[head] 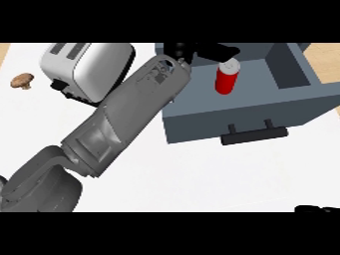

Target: Pick up the can, place it into the drawer and close the drawer

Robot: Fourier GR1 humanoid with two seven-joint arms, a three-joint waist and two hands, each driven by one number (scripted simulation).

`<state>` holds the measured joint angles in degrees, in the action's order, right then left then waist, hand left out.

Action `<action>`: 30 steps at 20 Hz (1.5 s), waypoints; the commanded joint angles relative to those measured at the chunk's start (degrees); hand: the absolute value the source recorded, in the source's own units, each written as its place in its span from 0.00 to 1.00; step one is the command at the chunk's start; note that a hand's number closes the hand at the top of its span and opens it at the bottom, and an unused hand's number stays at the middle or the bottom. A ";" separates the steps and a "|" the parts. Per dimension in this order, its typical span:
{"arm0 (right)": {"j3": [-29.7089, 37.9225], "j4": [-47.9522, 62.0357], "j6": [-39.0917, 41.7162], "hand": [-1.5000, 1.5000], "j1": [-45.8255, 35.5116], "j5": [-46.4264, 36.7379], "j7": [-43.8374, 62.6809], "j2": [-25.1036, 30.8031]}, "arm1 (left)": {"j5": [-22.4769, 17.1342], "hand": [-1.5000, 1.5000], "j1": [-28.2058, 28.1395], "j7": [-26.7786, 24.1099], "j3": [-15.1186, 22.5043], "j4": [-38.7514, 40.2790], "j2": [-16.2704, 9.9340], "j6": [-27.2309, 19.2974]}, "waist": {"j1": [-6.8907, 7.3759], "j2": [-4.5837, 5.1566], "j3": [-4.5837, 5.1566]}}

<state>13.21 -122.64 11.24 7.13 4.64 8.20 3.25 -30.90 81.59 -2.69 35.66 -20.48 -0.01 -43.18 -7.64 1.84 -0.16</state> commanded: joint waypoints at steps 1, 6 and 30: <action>-0.93 0.65 -0.38 0.00 -1.10 -0.83 -1.26 -0.70 | -1.39 0.00 0.41 -1.45 0.21 0.10 0.01 -1.63 | -0.52 0.37 -0.02; -0.16 -2.90 -1.05 0.00 -1.97 -7.02 -1.98 2.73 | -3.86 0.00 -1.69 -2.56 0.25 -1.74 0.01 -3.09 | -0.04 0.08 0.09; -18.59 8.03 -6.31 0.00 -10.04 -53.13 -8.01 11.08 | -9.69 0.00 1.78 -3.26 -1.10 -4.46 0.01 -4.29 | 6.57 -1.28 0.13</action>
<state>-0.66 -118.80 6.88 -1.02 -40.15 0.15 14.38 -40.47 83.26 -6.75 34.73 -24.76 0.00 -47.71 -2.10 0.80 -0.04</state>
